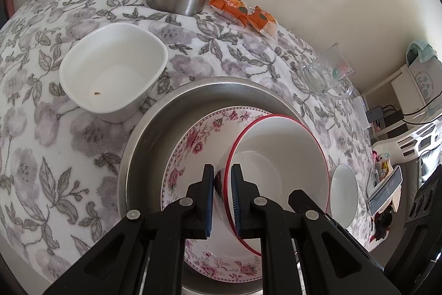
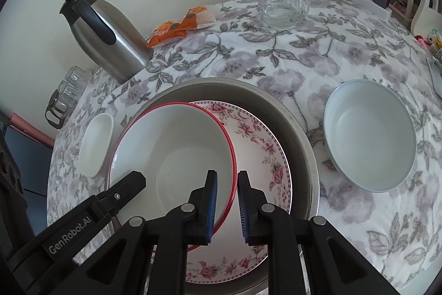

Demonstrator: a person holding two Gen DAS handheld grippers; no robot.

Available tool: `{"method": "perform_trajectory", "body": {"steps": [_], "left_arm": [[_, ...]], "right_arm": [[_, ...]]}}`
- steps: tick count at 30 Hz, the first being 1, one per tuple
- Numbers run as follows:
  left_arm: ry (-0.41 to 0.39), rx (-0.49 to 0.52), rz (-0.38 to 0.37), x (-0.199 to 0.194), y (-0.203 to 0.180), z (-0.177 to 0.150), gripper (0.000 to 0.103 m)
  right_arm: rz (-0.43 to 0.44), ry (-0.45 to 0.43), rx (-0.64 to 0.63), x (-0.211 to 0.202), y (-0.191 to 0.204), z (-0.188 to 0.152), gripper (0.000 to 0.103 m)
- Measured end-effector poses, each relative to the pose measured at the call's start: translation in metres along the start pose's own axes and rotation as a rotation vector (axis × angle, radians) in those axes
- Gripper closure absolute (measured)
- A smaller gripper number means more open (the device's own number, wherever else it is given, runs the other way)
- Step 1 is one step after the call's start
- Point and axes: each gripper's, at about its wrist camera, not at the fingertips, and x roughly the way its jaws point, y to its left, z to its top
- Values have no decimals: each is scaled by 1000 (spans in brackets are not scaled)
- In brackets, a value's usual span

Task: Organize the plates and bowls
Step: 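Carry the strawberry bowl over the tray and lower it onto the plate, then open both tools to release the strawberry bowl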

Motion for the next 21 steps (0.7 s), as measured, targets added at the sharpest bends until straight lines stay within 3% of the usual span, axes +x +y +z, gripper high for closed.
{"method": "perform_trajectory", "body": {"steps": [21], "left_arm": [[-68, 23, 0, -31, -3, 4, 91]], "right_arm": [[-19, -81, -22, -34, -2, 7, 86]]}}
